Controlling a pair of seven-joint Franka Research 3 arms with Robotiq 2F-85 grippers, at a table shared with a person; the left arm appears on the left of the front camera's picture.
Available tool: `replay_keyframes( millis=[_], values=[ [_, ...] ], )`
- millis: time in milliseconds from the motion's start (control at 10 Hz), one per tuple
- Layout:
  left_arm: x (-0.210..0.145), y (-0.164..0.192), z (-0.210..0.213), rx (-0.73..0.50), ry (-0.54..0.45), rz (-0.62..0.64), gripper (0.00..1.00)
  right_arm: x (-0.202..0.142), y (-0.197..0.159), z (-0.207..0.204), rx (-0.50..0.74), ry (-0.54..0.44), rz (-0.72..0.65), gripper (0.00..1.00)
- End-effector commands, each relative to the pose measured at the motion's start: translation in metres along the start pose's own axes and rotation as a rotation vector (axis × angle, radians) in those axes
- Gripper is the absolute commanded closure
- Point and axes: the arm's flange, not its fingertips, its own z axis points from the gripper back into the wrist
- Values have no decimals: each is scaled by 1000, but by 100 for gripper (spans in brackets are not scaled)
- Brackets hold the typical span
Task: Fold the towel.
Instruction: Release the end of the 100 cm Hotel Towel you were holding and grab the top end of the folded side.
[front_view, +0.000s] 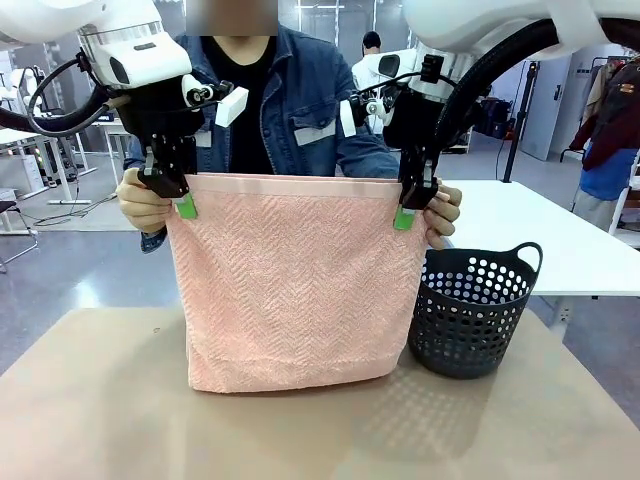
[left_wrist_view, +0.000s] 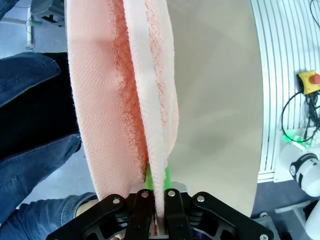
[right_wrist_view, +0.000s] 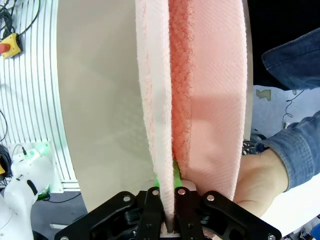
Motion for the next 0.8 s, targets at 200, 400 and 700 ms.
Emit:
replay_keyframes(
  millis=[200, 400, 700],
  values=[
    [-2, 1, 1, 2, 0, 0, 100, -1, 0, 0, 1, 0, -1, 100],
    [0, 0, 0, 0, 0, 0, 97, -1, 0, 0, 1, 0, -1, 100],
    [-4, -4, 4, 10, -19, -26, 62, 0, 0, 0, 0, 0, 0, 86]
  ],
)
